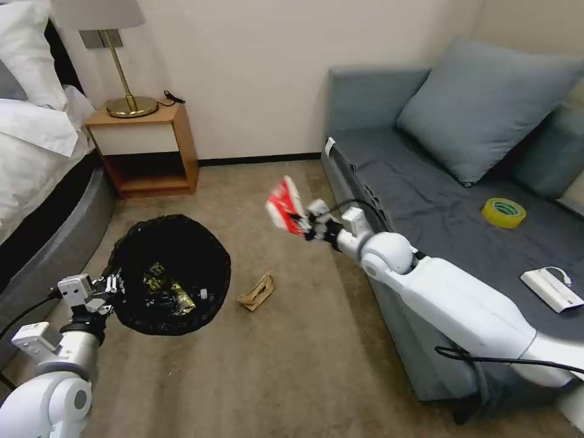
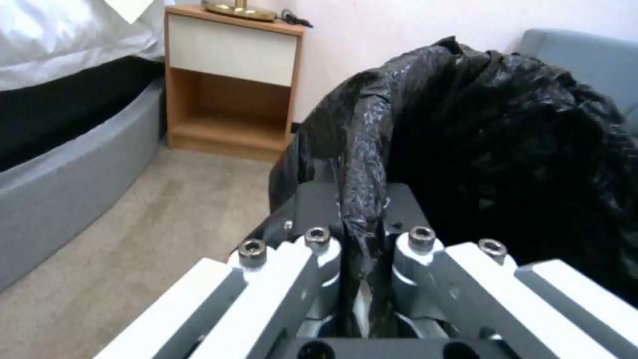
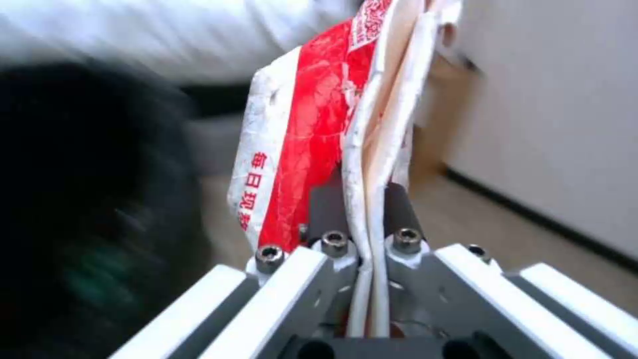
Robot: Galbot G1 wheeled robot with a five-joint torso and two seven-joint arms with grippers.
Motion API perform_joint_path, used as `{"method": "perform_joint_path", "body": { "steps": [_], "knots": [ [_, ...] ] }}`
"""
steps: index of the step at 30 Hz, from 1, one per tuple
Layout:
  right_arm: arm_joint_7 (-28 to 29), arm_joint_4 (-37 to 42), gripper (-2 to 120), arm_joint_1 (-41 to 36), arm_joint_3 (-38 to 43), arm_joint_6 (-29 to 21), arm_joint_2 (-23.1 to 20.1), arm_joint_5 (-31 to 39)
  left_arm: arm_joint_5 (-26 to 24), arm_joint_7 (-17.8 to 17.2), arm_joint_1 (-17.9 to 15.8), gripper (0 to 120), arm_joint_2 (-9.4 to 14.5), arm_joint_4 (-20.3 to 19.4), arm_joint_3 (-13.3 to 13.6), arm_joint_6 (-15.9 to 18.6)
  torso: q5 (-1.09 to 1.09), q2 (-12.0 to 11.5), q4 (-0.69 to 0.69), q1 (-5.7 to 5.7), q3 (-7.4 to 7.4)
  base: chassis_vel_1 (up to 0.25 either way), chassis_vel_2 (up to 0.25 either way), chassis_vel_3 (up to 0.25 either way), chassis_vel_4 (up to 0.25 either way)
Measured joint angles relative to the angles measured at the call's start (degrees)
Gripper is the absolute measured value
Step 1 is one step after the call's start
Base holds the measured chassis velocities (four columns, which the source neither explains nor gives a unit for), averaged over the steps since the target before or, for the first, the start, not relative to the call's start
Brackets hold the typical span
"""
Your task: Pick up the trash bin, then pick up the garbage on the floor and place it into the trash bin.
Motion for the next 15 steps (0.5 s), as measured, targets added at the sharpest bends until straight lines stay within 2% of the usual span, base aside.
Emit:
{"method": "perform_joint_path", "body": {
  "steps": [7, 15],
  "knots": [
    [-0.68, 6.45, 0, 4.24, -6.69, 2.51, 4.48, 3.17, 0.10, -0.30, 0.46, 5, -0.68, -1.25, 0.50, 0.42, 0.03, 0.00, 0.01, 0.00, 0.00, 0.000, 0.000, 0.000, 0.000],
    [-3.60, 11.68, 0, 4.45, -11.99, 2.66, 3.89, 3.27, -0.34, -0.57, 1.22, 5, -2.10, -2.86, 0.30, 0.82, 0.02, 0.00, -0.01, 0.00, 0.00, 0.000, 0.000, 0.000, 0.000]
  ]
}}
